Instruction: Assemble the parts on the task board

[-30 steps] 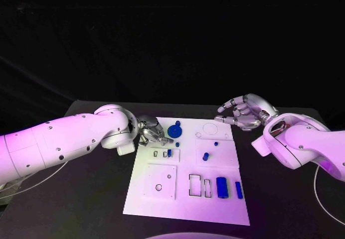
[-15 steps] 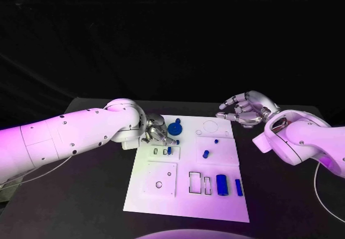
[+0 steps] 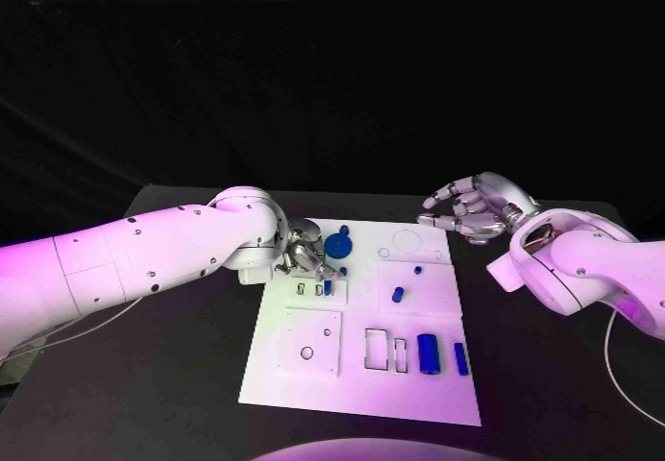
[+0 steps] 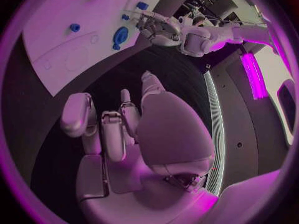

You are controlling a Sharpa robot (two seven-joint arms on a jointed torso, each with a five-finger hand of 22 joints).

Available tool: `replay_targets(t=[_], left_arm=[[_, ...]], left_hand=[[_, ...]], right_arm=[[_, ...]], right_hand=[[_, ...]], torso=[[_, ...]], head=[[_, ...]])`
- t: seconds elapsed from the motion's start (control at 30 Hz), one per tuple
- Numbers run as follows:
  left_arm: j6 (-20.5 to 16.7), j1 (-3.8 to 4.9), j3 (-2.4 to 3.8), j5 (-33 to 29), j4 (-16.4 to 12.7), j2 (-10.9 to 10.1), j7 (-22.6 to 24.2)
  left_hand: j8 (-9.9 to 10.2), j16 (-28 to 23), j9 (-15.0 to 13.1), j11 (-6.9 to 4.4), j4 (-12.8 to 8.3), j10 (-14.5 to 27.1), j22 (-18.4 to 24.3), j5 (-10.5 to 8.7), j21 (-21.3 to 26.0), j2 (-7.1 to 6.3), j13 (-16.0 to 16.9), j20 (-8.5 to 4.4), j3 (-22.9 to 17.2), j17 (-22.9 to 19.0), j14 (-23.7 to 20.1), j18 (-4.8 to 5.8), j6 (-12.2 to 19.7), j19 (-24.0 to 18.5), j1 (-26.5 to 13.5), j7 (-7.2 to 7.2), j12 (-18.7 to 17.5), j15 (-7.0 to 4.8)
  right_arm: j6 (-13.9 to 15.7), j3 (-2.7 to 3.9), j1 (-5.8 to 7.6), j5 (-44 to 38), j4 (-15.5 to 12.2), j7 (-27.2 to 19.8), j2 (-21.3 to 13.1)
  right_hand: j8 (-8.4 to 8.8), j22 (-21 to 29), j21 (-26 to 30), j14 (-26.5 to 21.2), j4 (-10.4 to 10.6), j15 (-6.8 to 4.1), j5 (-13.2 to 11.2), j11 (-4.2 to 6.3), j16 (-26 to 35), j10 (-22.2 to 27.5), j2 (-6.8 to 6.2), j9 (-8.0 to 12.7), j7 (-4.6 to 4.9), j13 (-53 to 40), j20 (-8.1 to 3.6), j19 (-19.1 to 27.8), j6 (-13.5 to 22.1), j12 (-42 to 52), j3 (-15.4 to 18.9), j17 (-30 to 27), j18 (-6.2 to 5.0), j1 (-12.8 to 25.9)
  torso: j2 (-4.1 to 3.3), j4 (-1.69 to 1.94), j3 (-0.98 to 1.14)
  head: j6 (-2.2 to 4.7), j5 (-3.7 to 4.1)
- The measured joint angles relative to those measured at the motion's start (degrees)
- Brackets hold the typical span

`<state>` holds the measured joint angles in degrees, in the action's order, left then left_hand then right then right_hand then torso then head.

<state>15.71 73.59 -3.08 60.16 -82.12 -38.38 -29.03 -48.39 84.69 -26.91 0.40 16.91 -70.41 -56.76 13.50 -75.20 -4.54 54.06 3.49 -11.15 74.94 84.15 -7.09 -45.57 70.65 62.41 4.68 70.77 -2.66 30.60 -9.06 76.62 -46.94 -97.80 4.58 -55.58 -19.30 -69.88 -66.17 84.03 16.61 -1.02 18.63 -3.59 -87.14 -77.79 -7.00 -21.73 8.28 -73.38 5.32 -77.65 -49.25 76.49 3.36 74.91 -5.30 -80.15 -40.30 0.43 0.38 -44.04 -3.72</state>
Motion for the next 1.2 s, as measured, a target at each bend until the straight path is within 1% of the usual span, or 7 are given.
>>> replay_targets(t=[0.1, 0.4, 0.5, 0.6, 0.73, 0.8, 1.2], left_arm=[[0.37, 0.00, -0.08, 0.05, 0.26, 0.23, -0.11], [1.55, 0.00, -0.17, 0.09, 0.30, 0.60, -0.29], [1.88, 0.00, -0.20, 0.09, 0.34, 0.74, -0.33], [2.26, 0.00, -0.26, 0.09, 0.43, 0.80, -0.38], [2.79, 0.00, -0.32, 0.03, 0.45, 0.89, -0.45], [3.07, 0.00, -0.34, -0.01, 0.47, 0.99, -0.49], [4.19, 0.00, -0.46, -0.14, 0.80, 1.25, -0.57]], left_hand=[[0.00, 0.00, 0.00, -0.19, 0.00, 0.19, 0.00, 0.00, 0.00, 0.00, -0.18, 0.00, 0.00, 0.00, 0.00, 0.00, 0.00, 0.00, 0.00, 0.00, -0.03, 0.00], [0.00, 0.00, -0.08, -0.19, 0.00, 0.59, 0.00, 0.00, 0.03, 0.00, -0.70, 0.00, 0.00, -0.01, 0.00, 0.00, 0.22, 0.00, 0.00, -0.21, -0.42, 0.00], [0.01, 0.00, -0.18, 0.01, 0.00, 0.80, 0.04, 0.00, 0.03, 0.00, -0.87, 0.00, 0.00, -0.01, 0.00, -0.01, 0.21, 0.00, 0.00, -0.21, -0.42, 0.00], [0.02, 0.00, -0.28, -0.19, 0.00, 1.00, 0.10, 0.00, 0.03, 0.42, -1.17, 0.00, 0.00, -0.01, 0.00, -0.01, 0.21, 0.00, 0.42, -0.21, -0.71, 0.00], [-0.20, 0.00, -0.39, 0.01, -0.31, 1.21, 0.29, 0.26, 0.03, 0.84, -1.51, -0.03, -0.34, -0.01, 0.00, -0.01, 0.23, -0.04, 0.84, -0.22, -1.05, 0.00], [-0.19, -0.14, -0.50, -0.05, -0.15, 1.57, 0.33, 0.26, 0.03, 1.40, -1.74, -0.22, -0.71, -0.01, 0.00, 0.00, 0.41, -0.23, 1.41, -0.40, -1.05, 0.00], [-0.19, -0.22, -0.72, -0.19, -0.17, 1.83, 0.43, 0.26, 0.03, 1.77, -2.29, 0.00, -1.90, -0.01, 0.00, 0.00, 0.62, -0.44, 3.33, -0.19, -1.55, 0.01]], right_arm=[[-0.05, 0.00, 0.00, -0.03, 0.02, 0.07, 0.03], [-0.17, 0.00, 0.00, -0.12, 0.16, 0.27, 0.17], [-0.22, 0.00, 0.00, -0.15, 0.22, 0.32, 0.26], [-0.29, 0.00, 0.00, -0.17, 0.34, 0.38, 0.35], [-0.38, -0.01, 0.00, -0.20, 0.55, 0.45, 0.51], [-0.43, -0.01, 0.00, -0.22, 0.68, 0.48, 0.63], [-0.65, -0.01, 0.00, -0.37, 1.03, 0.59, 0.99]], right_hand=[[0.00, 0.17, 0.22, 0.00, 0.00, 0.00, 0.00, 0.00, 0.00, 0.00, 0.00, 0.00, 0.00, 0.10, 0.21, 0.21, 0.00, -0.24, 0.00, 0.00, 0.00, 0.00], [0.00, 0.17, 0.22, 0.00, 0.00, 0.00, 0.00, 0.00, 0.00, 0.00, 0.00, 0.00, 0.00, 0.10, 0.21, 0.21, 0.00, -0.23, 0.00, 0.00, 0.00, 0.00], [0.00, 0.17, 0.22, 0.00, 0.00, 0.00, 0.00, 0.00, 0.00, 0.00, 0.00, 0.05, 0.00, 0.10, 0.21, 0.21, 0.00, -0.23, 0.00, -0.01, 0.00, 0.00], [0.00, 0.17, 0.22, 0.00, 0.00, 0.00, 0.00, 0.00, 0.00, 0.00, 0.00, 0.05, 0.00, 0.10, 0.21, 0.21, 0.00, -0.23, 0.00, -0.01, 0.00, 0.00], [0.00, 0.21, 0.22, 0.00, 0.00, 0.00, 0.00, 0.00, 0.00, 0.00, 0.00, 0.05, 0.00, 0.10, 0.21, 0.21, 0.00, -0.23, 0.00, -0.01, 0.00, 0.00], [0.00, 0.23, 0.22, 0.00, 0.00, 0.00, 0.00, 0.00, 0.00, 0.00, 0.00, 0.05, 0.00, 0.05, 0.21, 0.21, 0.00, -0.23, 0.00, -0.01, 0.00, 0.00], [0.01, 0.22, 0.44, 0.00, 0.00, 0.00, 0.00, 0.00, 0.00, 0.00, 0.00, 0.04, 0.00, -0.01, 0.21, 0.21, 0.00, -0.23, 0.00, 0.04, 0.00, 0.00]], torso=[[-0.02, -0.03, -0.01], [-0.01, -0.03, 0.01], [-0.01, -0.03, 0.02], [-0.01, -0.03, 0.02], [0.00, -0.03, 0.03], [0.00, -0.02, 0.02], [0.02, 0.00, -0.01]], head=[[-0.05, -0.01], [-0.25, -0.04], [-0.31, -0.11], [-0.36, -0.34], [-0.42, -0.43], [-0.43, -0.44], [-0.44, -0.54]])
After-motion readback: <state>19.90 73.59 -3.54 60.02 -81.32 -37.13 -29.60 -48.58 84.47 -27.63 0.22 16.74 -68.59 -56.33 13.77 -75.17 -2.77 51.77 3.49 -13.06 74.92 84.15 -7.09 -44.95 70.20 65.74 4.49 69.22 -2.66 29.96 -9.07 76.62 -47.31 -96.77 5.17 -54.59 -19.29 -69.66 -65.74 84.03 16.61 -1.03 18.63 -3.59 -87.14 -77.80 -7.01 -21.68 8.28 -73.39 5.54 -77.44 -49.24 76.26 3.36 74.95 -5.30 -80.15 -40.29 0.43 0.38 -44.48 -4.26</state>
